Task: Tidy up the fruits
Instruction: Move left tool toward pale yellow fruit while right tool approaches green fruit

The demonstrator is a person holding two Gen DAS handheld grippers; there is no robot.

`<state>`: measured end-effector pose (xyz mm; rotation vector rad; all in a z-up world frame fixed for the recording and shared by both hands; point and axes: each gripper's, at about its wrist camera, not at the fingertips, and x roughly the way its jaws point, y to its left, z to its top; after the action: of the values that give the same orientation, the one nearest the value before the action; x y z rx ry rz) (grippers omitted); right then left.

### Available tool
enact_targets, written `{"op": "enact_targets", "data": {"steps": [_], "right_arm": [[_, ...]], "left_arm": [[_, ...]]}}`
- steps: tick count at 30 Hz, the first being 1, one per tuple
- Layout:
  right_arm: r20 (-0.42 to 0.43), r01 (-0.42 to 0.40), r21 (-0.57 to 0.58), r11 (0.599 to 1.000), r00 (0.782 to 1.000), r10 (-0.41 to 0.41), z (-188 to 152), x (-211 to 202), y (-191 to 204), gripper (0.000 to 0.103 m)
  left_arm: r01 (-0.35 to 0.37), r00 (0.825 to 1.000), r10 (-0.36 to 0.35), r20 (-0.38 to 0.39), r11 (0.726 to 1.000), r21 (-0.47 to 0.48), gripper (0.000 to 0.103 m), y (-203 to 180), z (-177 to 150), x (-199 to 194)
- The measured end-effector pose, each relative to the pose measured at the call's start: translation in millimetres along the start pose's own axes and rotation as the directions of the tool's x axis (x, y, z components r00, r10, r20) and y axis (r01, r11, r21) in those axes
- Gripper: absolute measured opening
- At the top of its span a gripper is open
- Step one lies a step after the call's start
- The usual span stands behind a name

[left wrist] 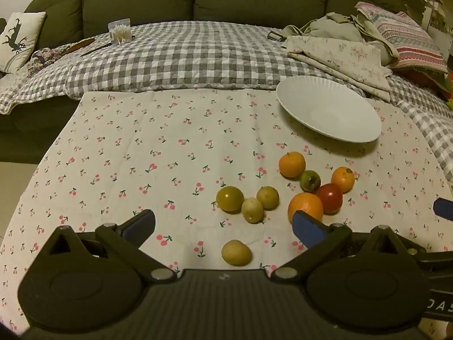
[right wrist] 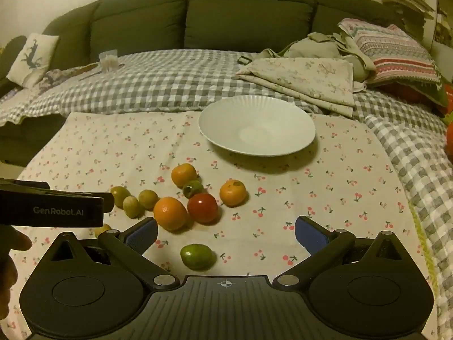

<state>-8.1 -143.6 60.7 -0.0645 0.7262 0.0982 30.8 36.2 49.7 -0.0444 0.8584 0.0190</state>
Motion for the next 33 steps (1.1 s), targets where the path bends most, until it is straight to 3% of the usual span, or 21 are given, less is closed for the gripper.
{"op": "enact_targets", "data": {"steps": [5, 23, 33], "right_arm": [[-0.014, 0.004, -0.034, 0.999, 1.000, -0.004, -1.8, 8.9, 5.7, 0.103], [-0.084, -0.108, 0.001, 0.994, 0.991, 0.108, -16.9, 21.9, -3.2, 0.101], [-0.090, -0.162, -0.003, 0.987, 0.983, 0.161, -25.4, 30.4, 0.0, 0.081]], "left_arm": [[-0.004, 1.000, 0.004, -0.017, 1.000, 0.000, 0.102, 3.0, -4.1, 3.7], [0.013, 0.998, -0.013, -0.069, 1.000, -0.006, 0.099, 10.2, -15.9, 14.2], [0.038, 0.995, -0.036, -0.098, 0.999, 0.023, 0.086, 2.3, -27.1, 21.9]]}}
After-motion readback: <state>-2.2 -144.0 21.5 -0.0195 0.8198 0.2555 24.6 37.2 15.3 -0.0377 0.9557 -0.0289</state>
